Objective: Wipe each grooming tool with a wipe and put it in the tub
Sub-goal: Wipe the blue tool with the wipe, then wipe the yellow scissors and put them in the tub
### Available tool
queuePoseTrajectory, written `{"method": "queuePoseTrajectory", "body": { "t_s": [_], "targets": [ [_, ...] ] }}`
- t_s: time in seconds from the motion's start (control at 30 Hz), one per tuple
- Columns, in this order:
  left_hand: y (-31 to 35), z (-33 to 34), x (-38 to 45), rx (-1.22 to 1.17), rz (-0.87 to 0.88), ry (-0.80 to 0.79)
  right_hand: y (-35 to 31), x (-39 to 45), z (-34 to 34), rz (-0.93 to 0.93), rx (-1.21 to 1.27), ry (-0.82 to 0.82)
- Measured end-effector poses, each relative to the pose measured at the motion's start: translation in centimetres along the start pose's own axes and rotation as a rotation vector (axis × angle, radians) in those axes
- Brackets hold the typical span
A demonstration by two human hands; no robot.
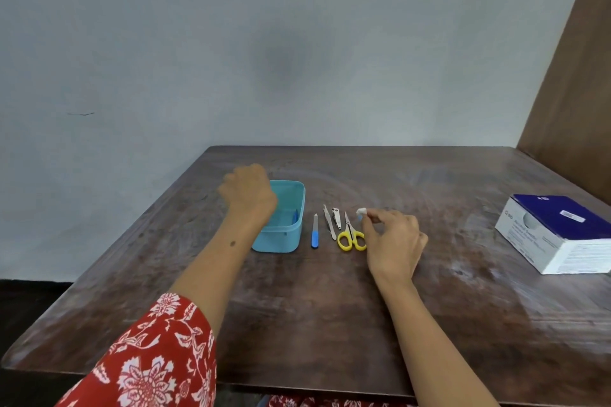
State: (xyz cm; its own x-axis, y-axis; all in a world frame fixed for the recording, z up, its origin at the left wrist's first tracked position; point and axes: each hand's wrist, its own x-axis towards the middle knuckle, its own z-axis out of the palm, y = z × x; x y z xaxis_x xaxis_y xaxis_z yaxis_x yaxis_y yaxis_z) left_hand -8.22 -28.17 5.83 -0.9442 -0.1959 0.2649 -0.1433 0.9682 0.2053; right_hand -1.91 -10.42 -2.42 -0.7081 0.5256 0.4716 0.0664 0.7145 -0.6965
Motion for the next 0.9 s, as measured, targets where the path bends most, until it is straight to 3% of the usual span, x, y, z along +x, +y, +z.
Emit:
{"method": "queuePoseTrajectory", "body": {
  "t_s": [0.5, 0.6, 0.67, 0.73, 0.8, 0.9],
  "targets": [
    [-1.9, -0.1, -0.4, -0.029, -0.043, -0.045, 0.3, 0.2, 0.3, 0.018, 0.017, -0.006],
    [-1.3, -0.9, -0.9, -0.081, 0.018, 0.117, 0.5, 0.3, 0.2, 0.068, 0.186, 0.034],
    [0.0, -1.2, -2.1, -0.202, 0.151, 0.329, 0.3, 0.5, 0.2, 0.128, 0.317, 0.077],
    [2.1, -0.9, -4.3, -0.356, 0.322, 0.398, 0.1, 0.6, 0.1, 0.215, 0.428, 0.113],
    [4.4, 0.3, -6.9, -0.376, 0.426, 0.238, 0.1, 0.7, -0.3, 0.27, 0.493, 0.16],
    [6.7, 2.7, -9.5, -0.147, 0.432, -0.028, 0.3, 0.6, -0.6, 0.258, 0.468, 0.145]
  ]
}}
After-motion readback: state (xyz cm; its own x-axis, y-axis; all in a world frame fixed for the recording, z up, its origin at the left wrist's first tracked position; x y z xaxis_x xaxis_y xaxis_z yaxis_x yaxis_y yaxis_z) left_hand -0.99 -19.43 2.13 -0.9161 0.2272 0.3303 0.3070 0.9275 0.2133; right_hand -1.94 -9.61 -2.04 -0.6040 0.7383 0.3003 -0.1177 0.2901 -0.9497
